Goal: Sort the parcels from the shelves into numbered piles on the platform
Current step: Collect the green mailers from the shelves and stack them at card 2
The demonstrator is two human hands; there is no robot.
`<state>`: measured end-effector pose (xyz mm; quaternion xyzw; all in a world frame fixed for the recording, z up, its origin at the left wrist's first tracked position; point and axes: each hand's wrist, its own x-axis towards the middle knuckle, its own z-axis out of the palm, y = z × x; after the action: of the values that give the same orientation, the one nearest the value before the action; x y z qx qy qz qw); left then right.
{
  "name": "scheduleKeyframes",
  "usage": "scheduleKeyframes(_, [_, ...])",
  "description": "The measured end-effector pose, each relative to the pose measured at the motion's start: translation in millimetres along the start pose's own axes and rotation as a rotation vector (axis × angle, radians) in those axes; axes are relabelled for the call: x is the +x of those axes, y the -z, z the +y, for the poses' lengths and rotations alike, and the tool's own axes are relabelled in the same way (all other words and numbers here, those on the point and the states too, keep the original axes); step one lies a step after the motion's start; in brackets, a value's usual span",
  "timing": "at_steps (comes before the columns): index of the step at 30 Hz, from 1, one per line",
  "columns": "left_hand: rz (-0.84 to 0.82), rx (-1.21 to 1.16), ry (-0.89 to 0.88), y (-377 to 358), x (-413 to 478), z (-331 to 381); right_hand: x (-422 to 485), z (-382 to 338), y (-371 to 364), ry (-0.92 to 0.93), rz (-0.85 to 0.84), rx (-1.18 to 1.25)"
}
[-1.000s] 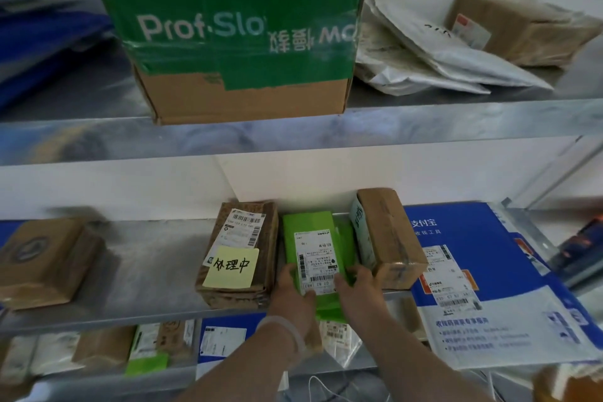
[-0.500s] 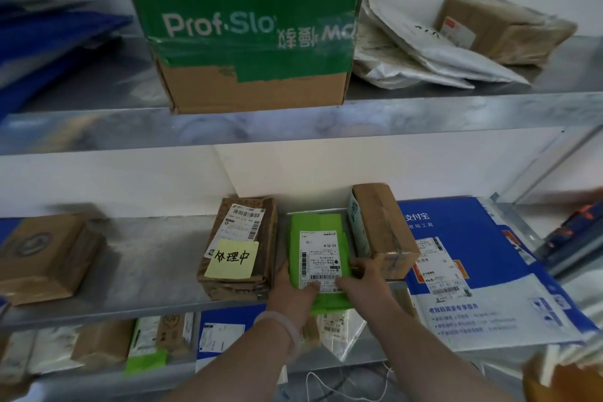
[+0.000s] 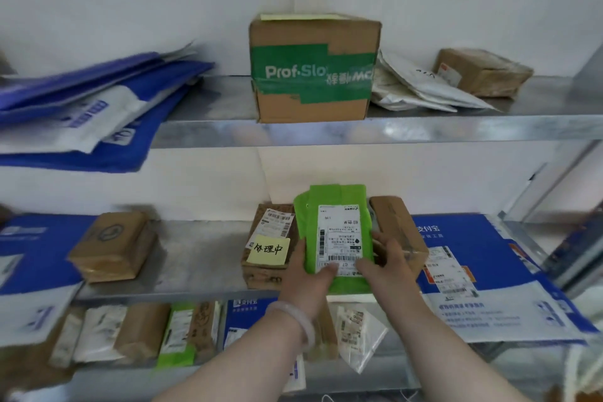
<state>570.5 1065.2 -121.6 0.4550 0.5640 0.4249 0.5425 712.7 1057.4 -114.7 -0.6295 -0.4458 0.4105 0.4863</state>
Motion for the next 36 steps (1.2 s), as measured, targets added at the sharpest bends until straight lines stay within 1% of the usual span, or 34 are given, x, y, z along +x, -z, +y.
scheduleKeyframes(3, [0.019,0.033,-0.090,29.3,-20.1,8.1,-24.3,-11.0,-17.1,0.066,-0.027,0.010])
scheduleKeyframes(7, [0.107,0.054,-0.173,89.3,-57.5,-0.3,-60.5,-18.3,-64.7,0.105,-0.095,-0.011])
scheduleKeyframes(12, [0.313,0.012,-0.175,199.1,-129.2,-25.1,-137.0,-24.3,-158.2,0.117,-0.269,-0.034])
scheduleKeyframes(16, [0.495,0.021,-0.194,303.6,-204.0,-51.0,-216.3,-37.8,-253.3,0.147,-0.455,-0.029])
scheduleKeyframes(22, [0.778,0.021,-0.115,452.0,-335.9,-94.0,-348.9,-48.5,-394.2,0.212,-0.781,-0.043])
scheduleKeyframes(25, [0.901,0.051,-0.081,509.9,-398.1,-115.7,-413.6,-51.5,-452.7,0.227,-0.946,-0.062])
scheduleKeyframes(31, [1.157,0.056,0.041,598.9,-503.0,-159.3,-527.7,-52.6,-555.0,0.313,-1.199,-0.099])
scheduleKeyframes(36, [1.325,-0.004,0.136,658.8,-571.3,-191.1,-608.1,-42.7,-634.7,0.318,-1.440,-0.152])
